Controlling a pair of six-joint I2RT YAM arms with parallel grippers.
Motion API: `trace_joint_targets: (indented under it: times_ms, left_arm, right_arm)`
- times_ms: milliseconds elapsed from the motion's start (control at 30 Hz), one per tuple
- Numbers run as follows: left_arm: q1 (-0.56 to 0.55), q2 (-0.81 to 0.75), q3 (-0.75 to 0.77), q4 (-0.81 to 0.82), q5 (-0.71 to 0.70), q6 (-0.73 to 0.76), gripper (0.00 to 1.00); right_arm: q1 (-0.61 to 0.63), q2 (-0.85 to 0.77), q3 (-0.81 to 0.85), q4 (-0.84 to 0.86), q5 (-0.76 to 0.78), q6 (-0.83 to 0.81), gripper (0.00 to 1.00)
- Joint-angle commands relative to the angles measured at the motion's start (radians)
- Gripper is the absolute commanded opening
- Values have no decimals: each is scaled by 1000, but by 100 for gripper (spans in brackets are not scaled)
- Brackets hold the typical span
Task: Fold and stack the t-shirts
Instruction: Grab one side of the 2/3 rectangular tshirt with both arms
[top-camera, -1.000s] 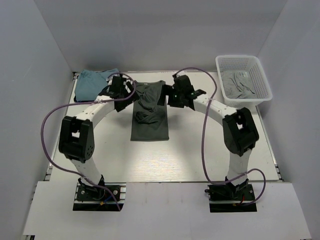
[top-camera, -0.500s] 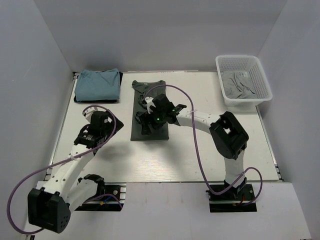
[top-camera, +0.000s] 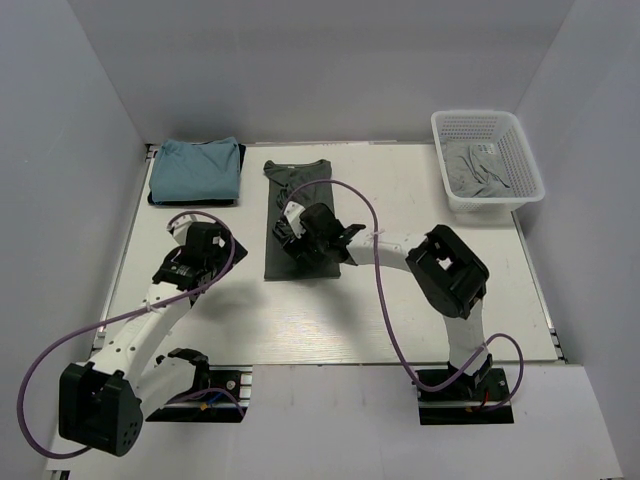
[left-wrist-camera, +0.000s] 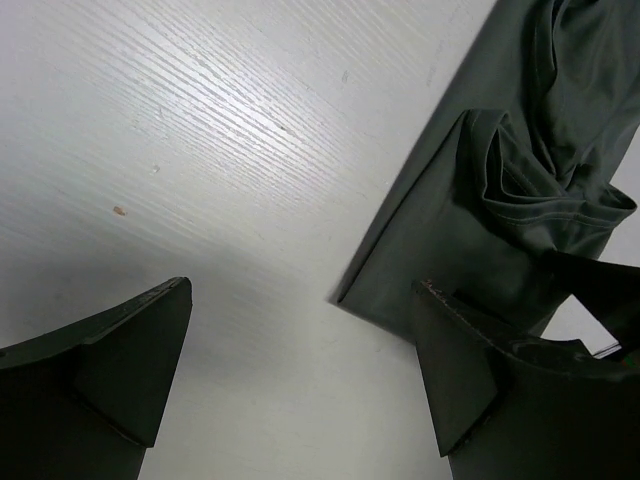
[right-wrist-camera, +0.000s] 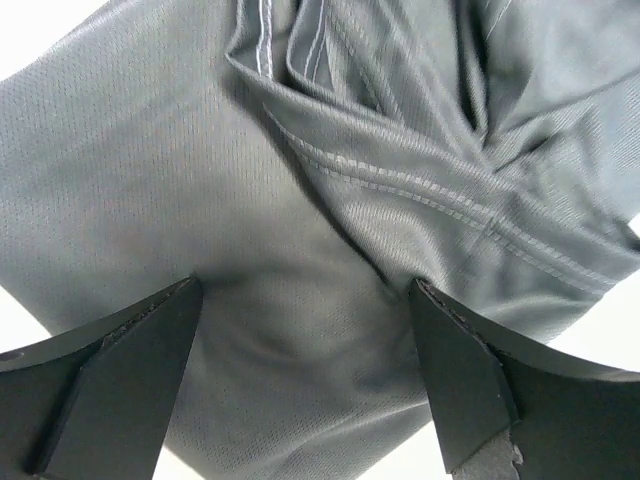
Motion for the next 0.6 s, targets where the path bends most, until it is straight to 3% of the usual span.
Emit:
trace_joint_targets:
  times_ms: [0,300,567]
  left_arm:
    - [2,-5,31,2,1,23,100]
    - [2,20,20,73,39,46,100]
    - [2,48,32,62,30,55,100]
  right_arm:
    - [26,-9,-4,122,121,-88,90]
    - [46,-41,7,227,151,-103,90]
    - [38,89,109,224,240,-190,90]
